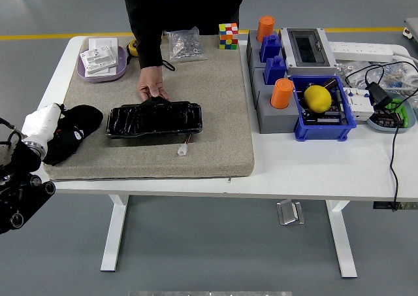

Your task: Pick the rag up,wipe the panel,place it on the desk

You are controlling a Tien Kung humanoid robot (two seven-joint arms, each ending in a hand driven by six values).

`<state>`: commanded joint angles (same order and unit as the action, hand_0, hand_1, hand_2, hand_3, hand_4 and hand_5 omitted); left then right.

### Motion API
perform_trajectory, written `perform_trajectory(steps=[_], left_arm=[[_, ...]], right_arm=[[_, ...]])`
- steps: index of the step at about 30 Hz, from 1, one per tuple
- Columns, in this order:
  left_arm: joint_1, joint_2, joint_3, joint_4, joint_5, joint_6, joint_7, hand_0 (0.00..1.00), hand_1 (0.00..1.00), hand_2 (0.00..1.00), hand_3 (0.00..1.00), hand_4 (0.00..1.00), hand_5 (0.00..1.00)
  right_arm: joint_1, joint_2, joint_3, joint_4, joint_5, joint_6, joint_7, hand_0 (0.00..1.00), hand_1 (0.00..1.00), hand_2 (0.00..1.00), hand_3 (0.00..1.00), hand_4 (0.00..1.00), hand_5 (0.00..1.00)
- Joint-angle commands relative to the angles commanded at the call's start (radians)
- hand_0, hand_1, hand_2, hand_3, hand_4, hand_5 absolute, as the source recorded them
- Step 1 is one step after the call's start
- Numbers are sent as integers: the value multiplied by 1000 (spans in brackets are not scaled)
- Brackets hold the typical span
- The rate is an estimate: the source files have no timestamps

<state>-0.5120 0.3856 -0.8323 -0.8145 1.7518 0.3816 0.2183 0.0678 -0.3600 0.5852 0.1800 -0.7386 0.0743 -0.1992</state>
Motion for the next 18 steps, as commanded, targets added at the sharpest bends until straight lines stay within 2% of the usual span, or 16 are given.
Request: perform_trajectory(steps=[3,4,18], left_arm=[[1,3,0,-3,-10,-6,-3,451,680,774,785,943,465],[1,5,1,-5,-14,-10,-4,458,695,786,790,998,558],[-8,29,13,-23,-32,-34,-5,465,705,796,784,998,601]], right_arm=[[0,0,5,0,-4,0,-1,725,579,667,576,998,418],[0,0,7,0,-6,-1,-1,725,579,667,577,998,415],[2,-1,16,0,-10,-1,-2,725,576,666,575,998,415]])
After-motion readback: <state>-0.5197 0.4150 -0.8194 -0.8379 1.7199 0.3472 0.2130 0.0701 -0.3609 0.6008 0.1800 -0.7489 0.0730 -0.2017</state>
